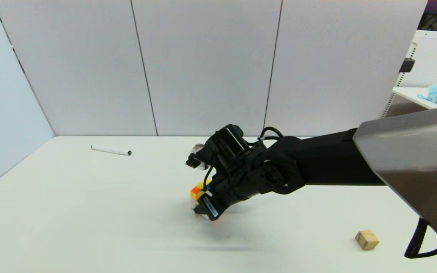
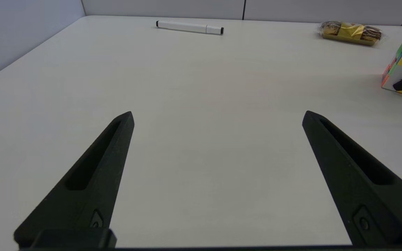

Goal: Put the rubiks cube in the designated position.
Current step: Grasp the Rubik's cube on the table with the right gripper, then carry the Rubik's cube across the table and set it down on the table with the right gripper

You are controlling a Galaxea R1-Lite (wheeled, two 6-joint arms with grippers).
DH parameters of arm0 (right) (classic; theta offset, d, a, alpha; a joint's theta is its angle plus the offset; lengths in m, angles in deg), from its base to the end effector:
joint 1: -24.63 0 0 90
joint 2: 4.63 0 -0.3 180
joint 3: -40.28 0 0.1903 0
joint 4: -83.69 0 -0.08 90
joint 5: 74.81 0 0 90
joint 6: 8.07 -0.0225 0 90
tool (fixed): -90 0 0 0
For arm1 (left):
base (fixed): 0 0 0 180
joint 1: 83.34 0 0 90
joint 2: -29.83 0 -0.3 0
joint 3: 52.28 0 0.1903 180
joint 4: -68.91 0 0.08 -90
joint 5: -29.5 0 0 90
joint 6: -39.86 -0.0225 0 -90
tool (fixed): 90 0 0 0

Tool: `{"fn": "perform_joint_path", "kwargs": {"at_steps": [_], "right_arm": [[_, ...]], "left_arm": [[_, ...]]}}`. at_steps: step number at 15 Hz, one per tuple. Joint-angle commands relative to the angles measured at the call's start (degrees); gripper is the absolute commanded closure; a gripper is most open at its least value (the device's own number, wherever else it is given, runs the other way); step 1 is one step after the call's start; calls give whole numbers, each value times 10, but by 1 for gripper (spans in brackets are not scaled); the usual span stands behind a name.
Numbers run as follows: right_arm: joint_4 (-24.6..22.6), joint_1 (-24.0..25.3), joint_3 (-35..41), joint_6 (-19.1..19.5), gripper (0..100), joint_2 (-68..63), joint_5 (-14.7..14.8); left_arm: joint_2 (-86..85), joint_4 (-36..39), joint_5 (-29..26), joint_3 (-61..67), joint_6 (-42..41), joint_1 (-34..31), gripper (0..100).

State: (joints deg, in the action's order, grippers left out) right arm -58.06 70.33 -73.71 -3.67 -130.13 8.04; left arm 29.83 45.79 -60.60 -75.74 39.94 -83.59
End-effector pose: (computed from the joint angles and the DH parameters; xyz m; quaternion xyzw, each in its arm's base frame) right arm 0.2961 0.3074 0.1282 -0.1700 0.3813 0.4187 0.8065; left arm -0.0229 -0.0001 0.0764 -0.0007 -0.0030 0.0013 1.0000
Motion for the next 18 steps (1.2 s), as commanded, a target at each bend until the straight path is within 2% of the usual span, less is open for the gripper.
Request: {"fn": "perform_joint_path", "kwargs": {"at_steps": [1,6,8,10,11,13,16,17,18], "right_arm": [[-2,0,-1,-1,100,10,-1],[3,-14,-22,-55,100,148,6],[5,-38,-3,-54,100,215,7],[5,-83,46,-44,100,282,4],[4,-112,74,-29,100,311,1],[1,-197,150,36,100,366,-15],[-7,-332,276,125,100,403,-105],[-13,-368,316,148,100,407,-119],[-31,-399,355,162,100,406,-120]], "left_arm": [[1,-1,0,0,0,0,0],[1,-1,0,0,0,0,0],[1,-1,0,0,0,0,0],[1,-1,0,0,0,0,0],[1,-1,0,0,0,0,0],[1,-1,0,0,0,0,0],[1,1,0,0,0,0,0],[1,1,0,0,0,0,0],[1,-1,0,0,0,0,0]]}}
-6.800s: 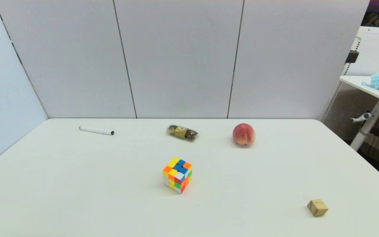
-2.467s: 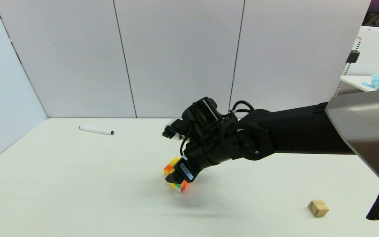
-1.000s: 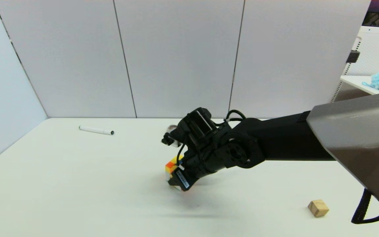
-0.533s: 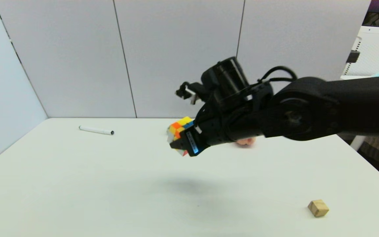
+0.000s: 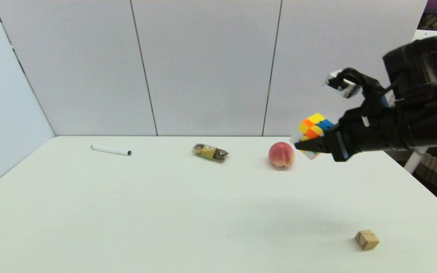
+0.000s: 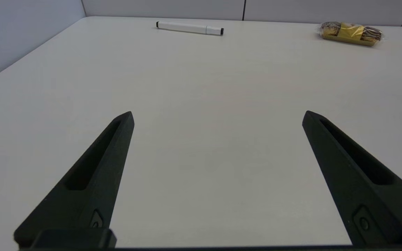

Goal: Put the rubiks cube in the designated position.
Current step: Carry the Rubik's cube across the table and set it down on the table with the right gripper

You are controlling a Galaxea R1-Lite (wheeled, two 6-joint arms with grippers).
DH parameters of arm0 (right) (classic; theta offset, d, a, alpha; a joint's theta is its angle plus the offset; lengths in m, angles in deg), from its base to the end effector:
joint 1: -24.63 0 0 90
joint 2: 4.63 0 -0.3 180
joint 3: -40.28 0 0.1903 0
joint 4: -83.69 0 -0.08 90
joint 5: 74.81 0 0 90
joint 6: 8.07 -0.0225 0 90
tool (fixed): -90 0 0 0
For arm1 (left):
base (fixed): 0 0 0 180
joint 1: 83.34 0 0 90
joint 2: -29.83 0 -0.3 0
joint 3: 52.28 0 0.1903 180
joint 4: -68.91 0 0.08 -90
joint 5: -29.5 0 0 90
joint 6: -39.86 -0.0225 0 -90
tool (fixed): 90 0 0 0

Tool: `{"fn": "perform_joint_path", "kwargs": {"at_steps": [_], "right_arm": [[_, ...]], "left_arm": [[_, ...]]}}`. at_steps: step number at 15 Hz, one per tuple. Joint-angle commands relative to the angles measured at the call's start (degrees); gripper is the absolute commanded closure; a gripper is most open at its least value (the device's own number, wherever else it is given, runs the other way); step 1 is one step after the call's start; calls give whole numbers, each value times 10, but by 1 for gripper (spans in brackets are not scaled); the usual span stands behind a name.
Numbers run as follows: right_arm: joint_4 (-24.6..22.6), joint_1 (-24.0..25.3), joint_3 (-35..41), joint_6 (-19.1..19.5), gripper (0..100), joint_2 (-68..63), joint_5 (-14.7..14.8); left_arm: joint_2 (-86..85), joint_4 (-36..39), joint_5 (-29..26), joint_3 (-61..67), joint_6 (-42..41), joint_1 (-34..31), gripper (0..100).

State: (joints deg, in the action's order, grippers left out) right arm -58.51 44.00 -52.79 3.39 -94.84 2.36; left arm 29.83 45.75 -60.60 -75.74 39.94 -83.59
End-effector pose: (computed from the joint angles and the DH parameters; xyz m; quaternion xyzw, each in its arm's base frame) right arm 0.2575 0.0958 0.2511 -0.1085 0.2718 0.2931 0.9102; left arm -0.0229 -0.0001 0.0763 -0.0007 -0.0026 0.0013 1.0000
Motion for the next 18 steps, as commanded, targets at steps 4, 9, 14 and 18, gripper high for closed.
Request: {"fn": "perform_joint_path", "kwargs": {"at_steps": [4,9,14,18], "right_arm": [[-64,-171,223,95,100,39,-61],[-68,-173,236,93,100,6,-61],[-68,-173,226,90,100,-23,-63],[-70,-173,213,91,100,-45,-66]], "left_arm": [[1,0,0,0,0,0,0],[1,0,0,0,0,0,0],[1,1,0,0,0,0,0],[1,1,0,0,0,0,0]]}}
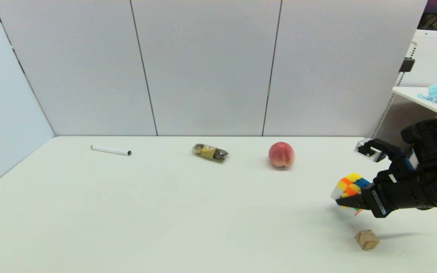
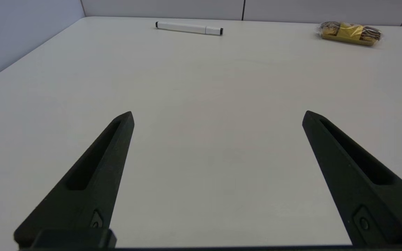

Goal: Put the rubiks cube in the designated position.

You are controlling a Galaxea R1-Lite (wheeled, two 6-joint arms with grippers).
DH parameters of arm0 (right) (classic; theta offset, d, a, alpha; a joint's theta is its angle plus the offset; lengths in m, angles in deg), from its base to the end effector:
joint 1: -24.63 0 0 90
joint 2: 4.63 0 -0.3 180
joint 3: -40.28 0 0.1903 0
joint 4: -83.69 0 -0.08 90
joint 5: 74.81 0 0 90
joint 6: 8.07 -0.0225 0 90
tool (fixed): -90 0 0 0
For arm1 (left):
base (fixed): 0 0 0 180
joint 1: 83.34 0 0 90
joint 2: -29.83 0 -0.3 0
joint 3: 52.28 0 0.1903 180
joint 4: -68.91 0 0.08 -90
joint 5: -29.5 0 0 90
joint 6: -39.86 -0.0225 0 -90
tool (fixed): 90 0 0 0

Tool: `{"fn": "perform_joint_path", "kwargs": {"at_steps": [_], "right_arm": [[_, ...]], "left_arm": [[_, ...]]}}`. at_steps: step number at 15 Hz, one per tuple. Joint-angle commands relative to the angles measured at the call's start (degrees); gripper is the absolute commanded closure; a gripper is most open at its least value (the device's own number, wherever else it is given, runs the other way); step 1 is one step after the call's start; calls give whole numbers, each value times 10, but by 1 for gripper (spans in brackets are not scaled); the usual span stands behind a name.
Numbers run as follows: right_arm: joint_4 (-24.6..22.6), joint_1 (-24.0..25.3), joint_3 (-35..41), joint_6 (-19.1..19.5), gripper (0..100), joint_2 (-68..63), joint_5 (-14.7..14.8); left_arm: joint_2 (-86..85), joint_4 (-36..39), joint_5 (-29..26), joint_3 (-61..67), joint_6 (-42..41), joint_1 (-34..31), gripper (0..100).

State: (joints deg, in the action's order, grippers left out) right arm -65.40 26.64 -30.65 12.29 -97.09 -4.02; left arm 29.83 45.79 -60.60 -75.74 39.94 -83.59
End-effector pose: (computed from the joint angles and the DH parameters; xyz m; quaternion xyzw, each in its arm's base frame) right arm 0.2512 0.0162 0.1496 -0.0908 0.4008 0.2398 0.8796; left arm -0.0229 -0.0001 0.0764 -0.0007 -0.0030 0.0013 1.0000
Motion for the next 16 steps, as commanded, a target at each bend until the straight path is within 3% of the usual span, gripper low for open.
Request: {"fn": "perform_joint_path", "kwargs": {"at_steps": [1,2,7,13,16], "right_arm": [[-4,0,-11,2,100,-29,-3],[-4,0,-13,3,0,-33,-3],[-5,1,-17,3,0,-29,-2],[-4,7,-146,-46,0,158,-5],[-2,9,-123,-58,0,280,-39]], "left_arm": [[1,-1,0,0,0,0,0],[1,-1,0,0,0,0,0],[1,-1,0,0,0,0,0],[1,1,0,0,0,0,0],[1,-1,0,0,0,0,0]]}}
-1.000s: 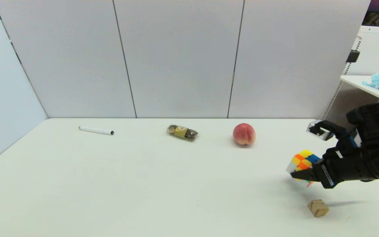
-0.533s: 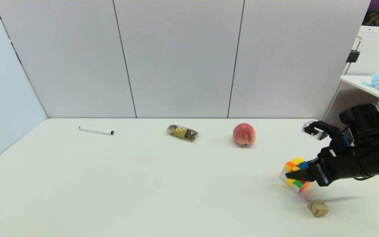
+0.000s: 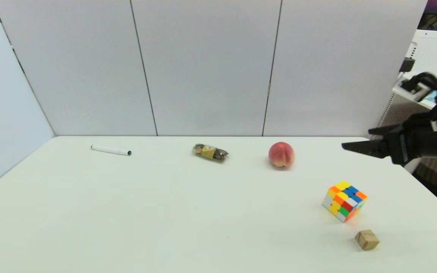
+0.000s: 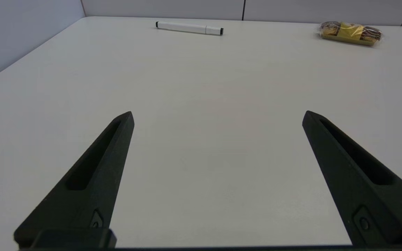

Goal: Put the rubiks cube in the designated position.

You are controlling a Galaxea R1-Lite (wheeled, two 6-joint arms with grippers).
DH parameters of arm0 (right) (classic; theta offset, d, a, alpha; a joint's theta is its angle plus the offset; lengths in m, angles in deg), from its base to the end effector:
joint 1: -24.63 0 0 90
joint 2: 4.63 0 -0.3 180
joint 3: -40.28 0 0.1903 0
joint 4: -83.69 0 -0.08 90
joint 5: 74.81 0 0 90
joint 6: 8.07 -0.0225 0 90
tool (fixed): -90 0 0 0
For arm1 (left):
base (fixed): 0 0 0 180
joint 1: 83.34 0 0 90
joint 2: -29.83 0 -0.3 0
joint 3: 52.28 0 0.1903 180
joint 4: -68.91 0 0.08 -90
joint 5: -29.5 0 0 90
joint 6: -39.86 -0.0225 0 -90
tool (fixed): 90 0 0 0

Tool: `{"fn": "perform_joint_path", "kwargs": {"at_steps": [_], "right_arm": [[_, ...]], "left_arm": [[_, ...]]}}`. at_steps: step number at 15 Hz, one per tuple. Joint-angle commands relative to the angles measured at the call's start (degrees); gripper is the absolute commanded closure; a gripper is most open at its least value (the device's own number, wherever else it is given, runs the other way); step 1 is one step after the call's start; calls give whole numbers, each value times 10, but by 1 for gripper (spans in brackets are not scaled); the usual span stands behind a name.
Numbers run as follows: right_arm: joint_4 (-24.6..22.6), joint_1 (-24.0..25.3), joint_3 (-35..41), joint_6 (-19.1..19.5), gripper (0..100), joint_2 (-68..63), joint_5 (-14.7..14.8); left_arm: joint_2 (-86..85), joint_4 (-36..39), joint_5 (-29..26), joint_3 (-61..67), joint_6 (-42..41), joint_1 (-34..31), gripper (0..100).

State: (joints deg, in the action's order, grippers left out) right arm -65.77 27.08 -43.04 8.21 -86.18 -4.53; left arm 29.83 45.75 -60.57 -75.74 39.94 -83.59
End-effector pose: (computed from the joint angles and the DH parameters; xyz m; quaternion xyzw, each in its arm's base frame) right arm 0.2343 0.0176 0.2539 -0.0977 0.2168 0.2191 0.9463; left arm -0.0229 -0.0001 0.0763 -0.0007 -0.0026 0.0016 1.0000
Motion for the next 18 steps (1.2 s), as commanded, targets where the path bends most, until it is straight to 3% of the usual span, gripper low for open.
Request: {"fn": "perform_joint_path", "kwargs": {"at_steps": [1,5,7,8,9,11,12,13,15,18], "right_arm": [[0,5,39,-20,0,215,-34],[5,-2,244,-28,0,418,-23],[13,-10,355,-38,0,539,12],[21,-10,374,-46,0,565,29],[42,-8,375,-46,0,571,74],[102,-10,375,-38,0,576,209],[135,-12,382,-42,0,591,254],[146,-10,391,-48,0,606,274],[137,-7,419,-60,0,630,269],[59,-5,499,-62,0,680,224]], "left_arm": [[1,0,0,0,0,0,0],[1,0,0,0,0,0,0],[1,1,0,0,0,0,0],[1,0,0,0,0,0,0],[1,1,0,0,0,0,0],[1,0,0,0,0,0,0],[1,1,0,0,0,0,0],[1,0,0,0,0,0,0],[1,0,0,0,0,0,0],[1,0,0,0,0,0,0]]}}
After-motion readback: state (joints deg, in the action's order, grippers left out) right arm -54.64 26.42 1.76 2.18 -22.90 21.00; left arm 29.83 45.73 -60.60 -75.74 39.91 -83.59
